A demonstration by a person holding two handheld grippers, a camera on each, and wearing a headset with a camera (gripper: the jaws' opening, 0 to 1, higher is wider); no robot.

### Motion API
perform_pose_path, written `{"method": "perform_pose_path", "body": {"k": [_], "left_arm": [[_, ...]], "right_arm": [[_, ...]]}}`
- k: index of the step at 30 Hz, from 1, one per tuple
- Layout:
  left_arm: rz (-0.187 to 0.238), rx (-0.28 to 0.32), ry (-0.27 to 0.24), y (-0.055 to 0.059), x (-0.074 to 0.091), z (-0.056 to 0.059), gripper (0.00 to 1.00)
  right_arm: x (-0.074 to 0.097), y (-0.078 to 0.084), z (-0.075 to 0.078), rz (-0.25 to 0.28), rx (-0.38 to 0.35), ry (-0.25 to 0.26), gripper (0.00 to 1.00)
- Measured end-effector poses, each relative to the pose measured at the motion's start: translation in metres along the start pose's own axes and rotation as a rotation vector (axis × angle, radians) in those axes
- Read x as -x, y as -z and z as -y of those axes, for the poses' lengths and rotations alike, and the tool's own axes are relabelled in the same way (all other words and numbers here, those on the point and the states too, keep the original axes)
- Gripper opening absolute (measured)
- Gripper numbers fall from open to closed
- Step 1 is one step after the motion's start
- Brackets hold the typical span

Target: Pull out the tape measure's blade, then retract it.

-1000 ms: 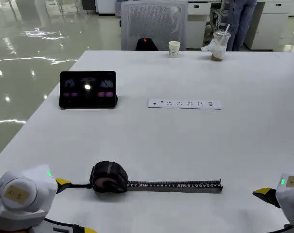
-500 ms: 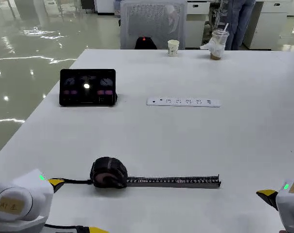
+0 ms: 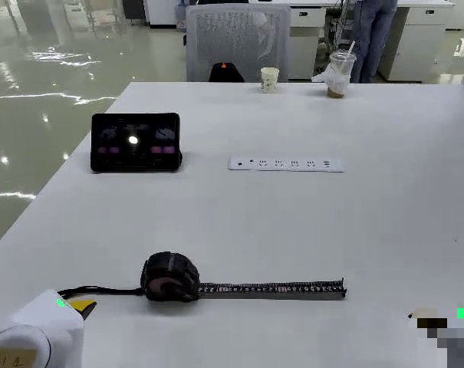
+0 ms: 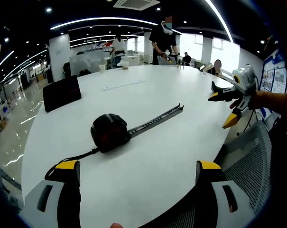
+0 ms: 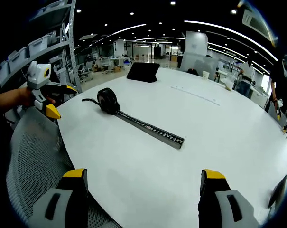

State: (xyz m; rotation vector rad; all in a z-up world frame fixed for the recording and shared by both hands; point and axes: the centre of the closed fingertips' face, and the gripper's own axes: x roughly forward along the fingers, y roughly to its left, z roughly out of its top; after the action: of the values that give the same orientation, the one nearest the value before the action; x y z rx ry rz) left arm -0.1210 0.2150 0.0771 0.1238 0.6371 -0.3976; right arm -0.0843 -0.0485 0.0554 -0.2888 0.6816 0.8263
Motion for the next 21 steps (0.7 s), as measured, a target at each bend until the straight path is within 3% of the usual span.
{"method": "perform_pose_path", "body": {"k": [13, 21], "left_arm": [[0.011, 0.055, -0.046, -0.001, 0.0, 0.019, 0.99], [0.005, 0.1, -0.082, -0.003, 0.001, 0.018, 0.99]], "right_arm": [[-0.001, -0.006, -0.017, 0.02, -0.077, 0.043, 0.99], [0.003, -0.012, -0.026, 0.035, -0.1, 0.057, 0.99]]}}
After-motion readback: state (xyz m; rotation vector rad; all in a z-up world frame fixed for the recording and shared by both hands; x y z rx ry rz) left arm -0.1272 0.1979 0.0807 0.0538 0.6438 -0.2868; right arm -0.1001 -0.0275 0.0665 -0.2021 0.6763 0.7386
